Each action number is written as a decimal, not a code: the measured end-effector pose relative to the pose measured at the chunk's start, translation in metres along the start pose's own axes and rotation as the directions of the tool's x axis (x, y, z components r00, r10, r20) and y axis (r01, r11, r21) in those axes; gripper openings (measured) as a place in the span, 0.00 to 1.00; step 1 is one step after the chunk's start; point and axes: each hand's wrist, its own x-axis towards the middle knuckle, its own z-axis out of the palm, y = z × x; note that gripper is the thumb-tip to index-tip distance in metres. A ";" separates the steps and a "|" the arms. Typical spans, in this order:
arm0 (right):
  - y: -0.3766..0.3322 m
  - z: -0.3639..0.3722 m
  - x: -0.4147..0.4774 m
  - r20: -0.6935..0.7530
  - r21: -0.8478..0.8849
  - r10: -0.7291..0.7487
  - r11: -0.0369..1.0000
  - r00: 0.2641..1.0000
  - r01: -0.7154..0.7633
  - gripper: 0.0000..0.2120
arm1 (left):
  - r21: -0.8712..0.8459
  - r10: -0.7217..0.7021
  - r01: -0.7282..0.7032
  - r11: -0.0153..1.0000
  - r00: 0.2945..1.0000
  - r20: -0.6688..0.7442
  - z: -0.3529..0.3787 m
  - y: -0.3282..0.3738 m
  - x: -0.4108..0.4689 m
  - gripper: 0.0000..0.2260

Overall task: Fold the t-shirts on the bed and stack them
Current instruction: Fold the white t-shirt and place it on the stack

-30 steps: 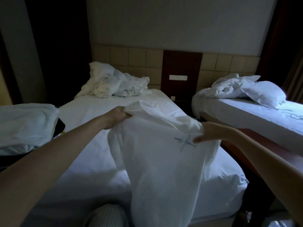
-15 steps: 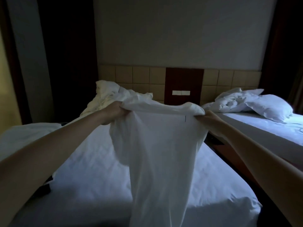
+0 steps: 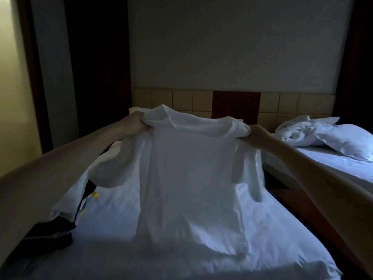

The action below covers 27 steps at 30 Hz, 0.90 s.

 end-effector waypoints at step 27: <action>0.007 0.057 -0.025 0.532 -0.416 0.062 0.888 0.844 0.197 0.27 | 0.632 -0.361 0.094 0.769 0.880 0.308 0.020 -0.066 -0.046 0.30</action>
